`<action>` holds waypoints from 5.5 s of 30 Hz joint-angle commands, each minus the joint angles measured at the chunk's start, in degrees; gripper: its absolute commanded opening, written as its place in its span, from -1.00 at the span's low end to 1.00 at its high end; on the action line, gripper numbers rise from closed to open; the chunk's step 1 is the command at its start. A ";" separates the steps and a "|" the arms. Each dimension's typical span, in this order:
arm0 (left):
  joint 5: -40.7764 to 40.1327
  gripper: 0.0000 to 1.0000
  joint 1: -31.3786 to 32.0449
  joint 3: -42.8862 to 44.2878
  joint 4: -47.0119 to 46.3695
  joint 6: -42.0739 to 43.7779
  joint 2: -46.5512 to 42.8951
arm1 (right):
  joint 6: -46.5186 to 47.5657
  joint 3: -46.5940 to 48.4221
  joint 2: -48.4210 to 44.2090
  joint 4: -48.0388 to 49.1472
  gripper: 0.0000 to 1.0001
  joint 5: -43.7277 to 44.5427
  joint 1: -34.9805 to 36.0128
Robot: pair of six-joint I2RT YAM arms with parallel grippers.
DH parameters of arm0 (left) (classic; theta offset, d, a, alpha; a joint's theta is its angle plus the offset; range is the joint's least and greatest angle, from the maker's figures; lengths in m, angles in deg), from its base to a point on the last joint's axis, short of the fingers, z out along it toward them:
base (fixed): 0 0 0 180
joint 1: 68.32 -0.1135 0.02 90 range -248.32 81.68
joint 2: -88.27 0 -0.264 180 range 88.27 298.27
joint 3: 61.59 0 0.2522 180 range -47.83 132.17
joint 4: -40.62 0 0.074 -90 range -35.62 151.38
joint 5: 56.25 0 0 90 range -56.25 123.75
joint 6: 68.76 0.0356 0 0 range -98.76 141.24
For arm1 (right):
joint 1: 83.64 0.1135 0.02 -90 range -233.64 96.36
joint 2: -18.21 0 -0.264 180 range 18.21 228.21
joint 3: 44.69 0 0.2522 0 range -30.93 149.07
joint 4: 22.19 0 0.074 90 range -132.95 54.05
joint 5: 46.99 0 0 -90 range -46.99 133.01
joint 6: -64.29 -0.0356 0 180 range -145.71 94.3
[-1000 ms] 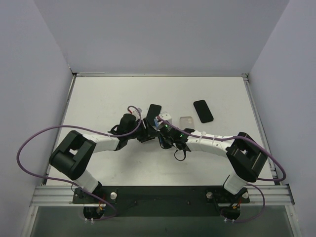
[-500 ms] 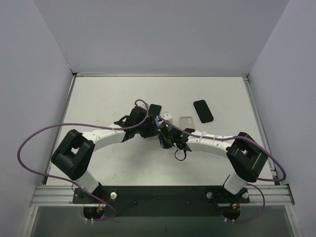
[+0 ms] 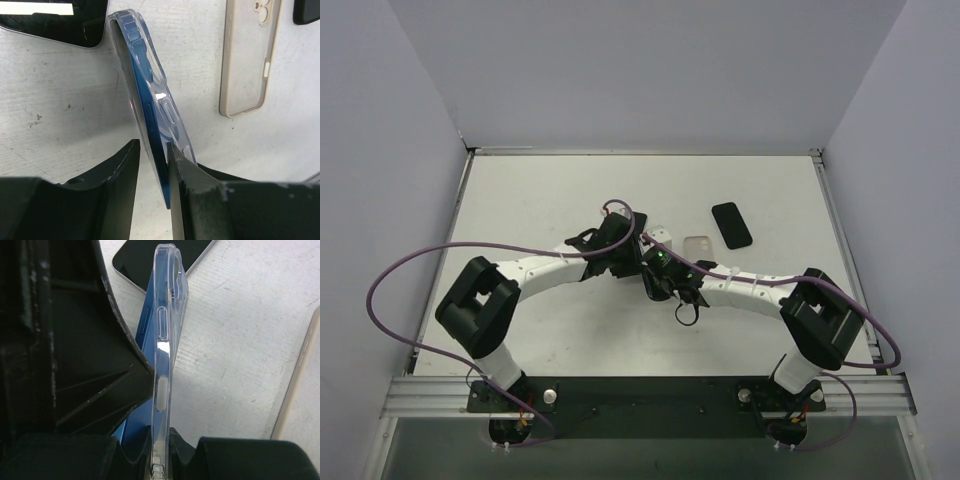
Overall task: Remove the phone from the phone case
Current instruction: Remove the phone case from the phone, then place the phone case at the center of the board, then place the phone at the center of the board, then pick up the phone at the center of the board.
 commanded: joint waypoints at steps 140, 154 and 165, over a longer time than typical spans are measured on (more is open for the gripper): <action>25.70 0.84 -34.43 6.57 7.85 8.39 -15.06 | 7.17 23.55 12.88 -22.20 -0.18 -22.36 -46.80; 31.50 0.72 -21.43 3.05 -3.47 -0.66 -11.02 | -7.51 2.28 -4.19 -10.41 -0.46 -38.36 -49.26; 34.23 0.88 -7.71 9.79 -16.14 -9.19 6.44 | -12.97 -8.47 -13.34 -4.69 -0.59 -41.80 -50.23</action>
